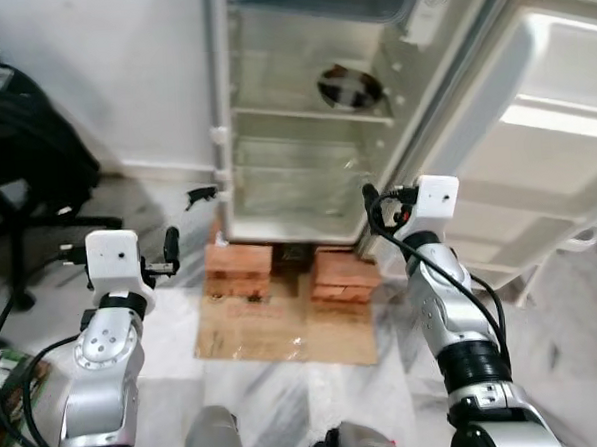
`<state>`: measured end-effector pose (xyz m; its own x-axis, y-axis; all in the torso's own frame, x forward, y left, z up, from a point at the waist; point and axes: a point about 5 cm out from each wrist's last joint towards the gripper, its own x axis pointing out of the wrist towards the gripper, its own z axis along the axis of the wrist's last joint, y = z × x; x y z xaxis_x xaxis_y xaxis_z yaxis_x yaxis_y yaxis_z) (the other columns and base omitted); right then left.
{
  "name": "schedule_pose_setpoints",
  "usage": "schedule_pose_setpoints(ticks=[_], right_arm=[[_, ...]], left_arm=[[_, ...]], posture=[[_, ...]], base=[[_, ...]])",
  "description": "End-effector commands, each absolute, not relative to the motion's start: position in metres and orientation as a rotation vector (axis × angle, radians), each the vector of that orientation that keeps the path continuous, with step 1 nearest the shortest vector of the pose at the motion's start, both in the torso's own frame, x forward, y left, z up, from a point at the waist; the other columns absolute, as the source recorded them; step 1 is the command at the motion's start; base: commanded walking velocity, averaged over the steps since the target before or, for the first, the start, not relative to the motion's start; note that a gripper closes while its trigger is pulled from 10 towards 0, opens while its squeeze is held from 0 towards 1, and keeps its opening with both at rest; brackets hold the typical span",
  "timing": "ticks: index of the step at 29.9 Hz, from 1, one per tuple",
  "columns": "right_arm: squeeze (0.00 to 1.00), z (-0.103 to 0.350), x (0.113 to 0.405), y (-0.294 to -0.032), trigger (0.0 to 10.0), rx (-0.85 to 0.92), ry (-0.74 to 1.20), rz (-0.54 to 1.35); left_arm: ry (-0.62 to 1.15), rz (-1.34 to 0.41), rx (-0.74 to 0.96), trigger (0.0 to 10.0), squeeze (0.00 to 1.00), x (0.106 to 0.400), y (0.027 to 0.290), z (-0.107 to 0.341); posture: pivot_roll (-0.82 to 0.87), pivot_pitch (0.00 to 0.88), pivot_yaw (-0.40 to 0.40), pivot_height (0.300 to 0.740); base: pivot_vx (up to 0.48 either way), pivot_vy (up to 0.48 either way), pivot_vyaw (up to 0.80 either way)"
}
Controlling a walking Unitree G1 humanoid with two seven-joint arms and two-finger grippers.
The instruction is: Restocking fridge
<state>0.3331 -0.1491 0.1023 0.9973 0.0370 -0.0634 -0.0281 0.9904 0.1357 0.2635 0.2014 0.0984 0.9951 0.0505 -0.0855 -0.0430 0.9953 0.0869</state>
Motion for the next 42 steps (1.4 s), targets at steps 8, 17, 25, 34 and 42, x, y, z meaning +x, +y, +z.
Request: schedule_pose_setpoints(ticks=[8, 17, 25, 34, 42], right_arm=[[0.00, 0.103, 0.334, -0.167, 10.0, 0.125, 0.063, -0.014], [0.00, 0.107, 0.338, -0.178, 10.0, 0.118, 0.059, -0.049], [0.00, 0.105, 0.341, -0.181, 10.0, 0.117, 0.066, -0.048], [0.00, 0.111, 0.349, -0.181, 10.0, 0.106, 0.058, -0.024], [0.00, 0.115, 0.352, -0.176, 10.0, 0.096, 0.041, 0.006]], left_arm=[[0.091, 0.009, 0.080, 10.0, 0.00, 0.263, 0.193, 0.095], [0.094, 0.001, 0.079, 10.0, 0.00, 0.265, 0.191, 0.094], [0.096, 0.010, 0.086, 10.0, 0.00, 0.265, 0.192, 0.094], [0.101, 0.016, 0.087, 10.0, 0.00, 0.263, 0.192, 0.093], [0.104, 0.026, 0.082, 10.0, 0.00, 0.264, 0.193, 0.092]], posture=[[0.12, 0.111, -0.116, 0.740], [0.12, 0.115, -0.114, 0.740], [0.12, 0.120, -0.120, 0.740], [0.12, 0.121, -0.120, 0.740], [0.12, 0.121, -0.121, 0.740]], base=[[0.152, -0.412, -0.18], [0.000, -0.416, 0.00], [0.000, -0.414, 0.00], [0.235, -0.292, 0.00], [0.444, 0.000, 0.60]])
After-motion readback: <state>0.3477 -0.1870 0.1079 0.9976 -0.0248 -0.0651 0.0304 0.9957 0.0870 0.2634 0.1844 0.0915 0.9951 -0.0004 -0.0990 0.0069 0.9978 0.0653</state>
